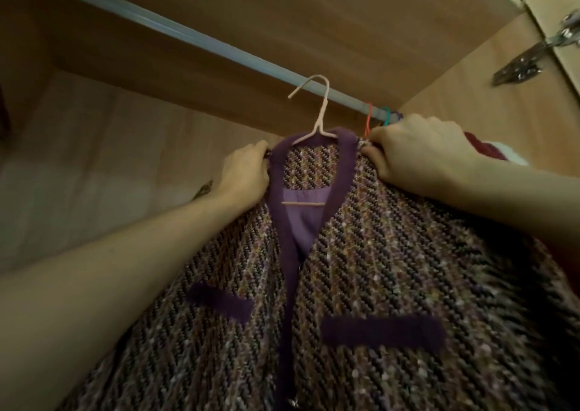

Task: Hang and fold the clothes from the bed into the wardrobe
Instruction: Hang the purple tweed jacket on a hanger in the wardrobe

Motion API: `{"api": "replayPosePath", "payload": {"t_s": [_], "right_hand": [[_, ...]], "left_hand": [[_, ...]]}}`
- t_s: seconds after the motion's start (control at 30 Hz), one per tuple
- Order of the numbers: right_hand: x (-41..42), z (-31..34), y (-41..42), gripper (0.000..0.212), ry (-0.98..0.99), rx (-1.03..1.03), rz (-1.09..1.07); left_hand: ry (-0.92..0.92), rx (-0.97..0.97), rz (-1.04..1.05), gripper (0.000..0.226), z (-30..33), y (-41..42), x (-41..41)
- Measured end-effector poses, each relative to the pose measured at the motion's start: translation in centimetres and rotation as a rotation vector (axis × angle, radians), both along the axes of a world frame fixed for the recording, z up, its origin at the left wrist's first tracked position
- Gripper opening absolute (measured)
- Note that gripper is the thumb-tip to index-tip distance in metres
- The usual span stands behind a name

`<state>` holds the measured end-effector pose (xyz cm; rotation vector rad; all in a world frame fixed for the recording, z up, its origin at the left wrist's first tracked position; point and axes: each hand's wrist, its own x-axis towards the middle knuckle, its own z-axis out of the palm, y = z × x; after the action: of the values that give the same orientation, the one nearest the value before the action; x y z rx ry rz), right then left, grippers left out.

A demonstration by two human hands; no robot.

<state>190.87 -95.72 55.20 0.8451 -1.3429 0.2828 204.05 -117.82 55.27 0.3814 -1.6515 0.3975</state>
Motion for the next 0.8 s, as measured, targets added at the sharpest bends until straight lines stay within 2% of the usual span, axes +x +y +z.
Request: {"api": "replayPosePath", "payload": {"t_s": [0.1,0.2,0.3,0.57,0.8], "right_hand": [[-1.0,1.7,0.5,0.04,-0.046,-0.034,-0.045],[-2.1,3.9,0.9,0.041,-0.138,-0.092,-0.065],[-2.8,5.6,1.1,0.043,-0.228,-0.134,-0.103],[-3.4,6.7,-0.1,0.033,-0.357,-0.165,-0.125],[-3.3,9.5,-1.1,0.031,-0.453,-0.18,-0.175]], "left_hand": [[0.052,-0.003,-0.175,0.036,-0.2,0.3,-1.1],[-0.08,0.016,-0.31,0.04,-1.2,0.4,-2.1],[-0.267,0.014,-0.279,0.044,-3.2,-0.4,-3.3],[-0.54,0.166,-0.229,0.066,-9.3,-2.7,-6.4],[-0.529,0.288,-0.279,0.075,-11.0,-3.0,-7.3]]}}
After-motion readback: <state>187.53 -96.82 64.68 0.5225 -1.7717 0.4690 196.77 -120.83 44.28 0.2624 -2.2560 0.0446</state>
